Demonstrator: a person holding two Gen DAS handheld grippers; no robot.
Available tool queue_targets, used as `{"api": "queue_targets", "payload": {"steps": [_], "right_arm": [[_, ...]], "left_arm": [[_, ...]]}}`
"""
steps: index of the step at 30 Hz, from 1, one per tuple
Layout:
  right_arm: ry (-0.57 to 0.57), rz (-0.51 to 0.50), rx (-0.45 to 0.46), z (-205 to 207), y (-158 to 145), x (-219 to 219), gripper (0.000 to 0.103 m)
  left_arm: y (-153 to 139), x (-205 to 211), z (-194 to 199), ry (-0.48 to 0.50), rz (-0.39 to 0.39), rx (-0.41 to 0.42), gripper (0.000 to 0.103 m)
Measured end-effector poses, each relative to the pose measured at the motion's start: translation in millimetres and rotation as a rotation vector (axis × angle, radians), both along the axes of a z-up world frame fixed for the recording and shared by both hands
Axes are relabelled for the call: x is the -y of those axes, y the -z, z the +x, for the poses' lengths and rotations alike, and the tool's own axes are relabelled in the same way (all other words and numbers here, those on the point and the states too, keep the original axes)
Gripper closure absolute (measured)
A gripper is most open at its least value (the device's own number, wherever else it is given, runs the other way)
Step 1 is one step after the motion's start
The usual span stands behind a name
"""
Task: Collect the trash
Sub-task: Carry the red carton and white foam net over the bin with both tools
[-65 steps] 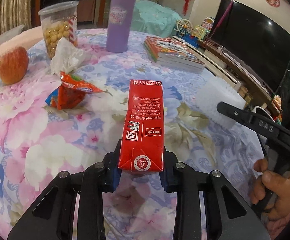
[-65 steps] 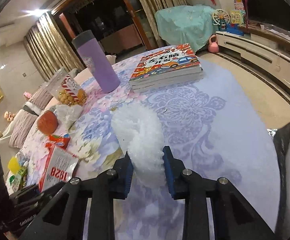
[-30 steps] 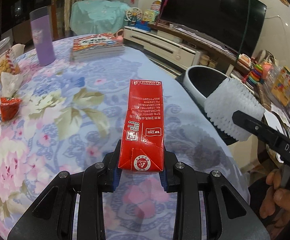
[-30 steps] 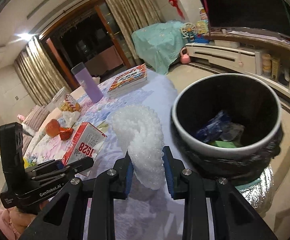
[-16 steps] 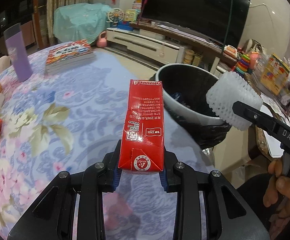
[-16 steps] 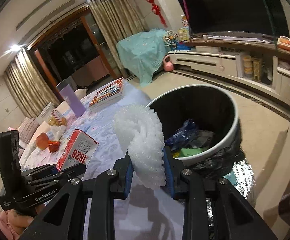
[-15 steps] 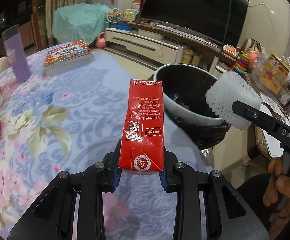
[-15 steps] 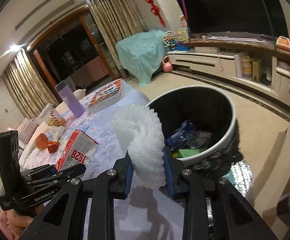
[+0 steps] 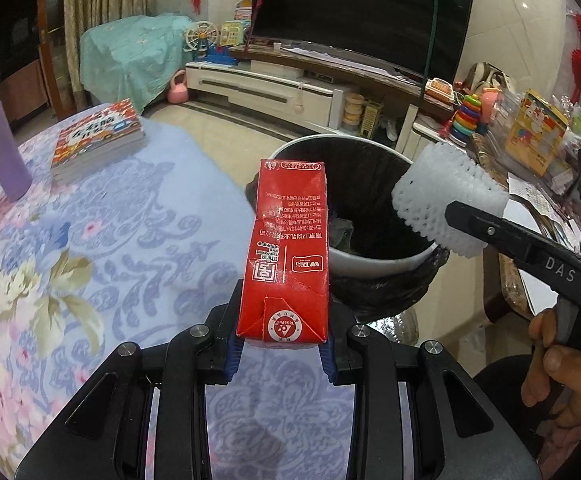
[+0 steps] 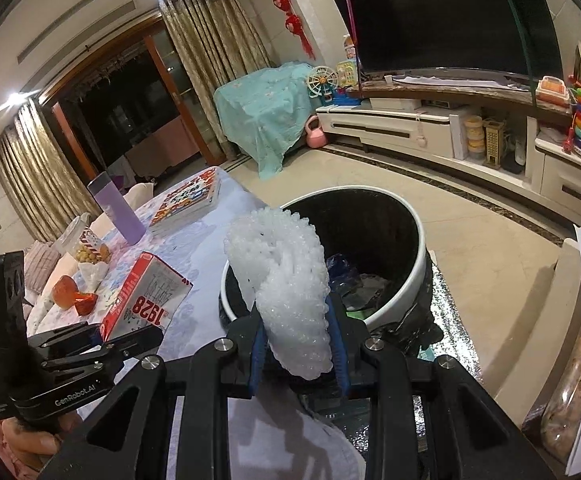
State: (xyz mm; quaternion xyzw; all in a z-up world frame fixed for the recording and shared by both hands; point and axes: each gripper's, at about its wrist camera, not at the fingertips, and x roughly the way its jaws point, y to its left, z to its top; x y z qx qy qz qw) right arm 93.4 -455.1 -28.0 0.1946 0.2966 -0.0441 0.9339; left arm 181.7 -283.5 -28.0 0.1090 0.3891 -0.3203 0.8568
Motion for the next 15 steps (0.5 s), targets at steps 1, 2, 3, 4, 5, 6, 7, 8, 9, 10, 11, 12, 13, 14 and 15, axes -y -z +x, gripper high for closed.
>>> {"api": "queue_targets", "payload": {"steps": [1,2,3,4,5,6,7,8,9,10,11,12,13,14,15], "right_arm": [[0.0,0.0,-0.001,0,0,2,0.075],[0.003,-0.002,-0.004,1,0,4,0.075],[0.004,-0.003,-0.007,3,0,6,0.075],[0.004,-0.002,-0.009,4,0,7,0.075],[0.006,-0.003,-0.012,5,0,9,0.075],[0.007,-0.004,-0.016,7,1,11,0.075],[0.007,-0.005,-0.018,8,1,13,0.075],[0.006,-0.006,-0.019,10,1,15,0.075],[0.009,-0.009,-0.02,12,0,17,0.075],[0.01,-0.01,-0.021,12,0,16,0.075],[0.011,-0.011,-0.024,15,0,19,0.075],[0.012,-0.013,-0.028,17,0,21,0.075],[0.012,-0.015,-0.029,18,0,22,0.075],[0.013,-0.017,-0.032,20,1,24,0.075],[0.014,-0.018,-0.037,22,1,26,0.075]], "left_arm": [[-1,3,1,0.005,0.003,0.002,0.074],[-2,6,2,0.011,0.004,0.004,0.074],[-3,9,3,0.015,0.005,0.006,0.074],[-3,11,4,0.017,0.005,0.007,0.074],[-4,13,6,0.018,0.004,0.007,0.074],[-5,16,8,0.02,0.002,0.005,0.074],[-5,19,10,0.021,0.0,0.004,0.074],[-6,22,13,0.022,0.001,0.001,0.074],[-6,25,15,0.024,0.003,0.0,0.074],[-7,28,18,0.028,0.004,-0.001,0.074],[-7,30,19,0.03,0.007,0.001,0.074],[-8,34,20,0.035,0.015,0.004,0.074],[-7,36,22,0.038,0.018,0.005,0.074],[-7,38,23,0.039,0.018,0.003,0.074],[-7,41,25,0.041,0.019,0.001,0.074]]}}
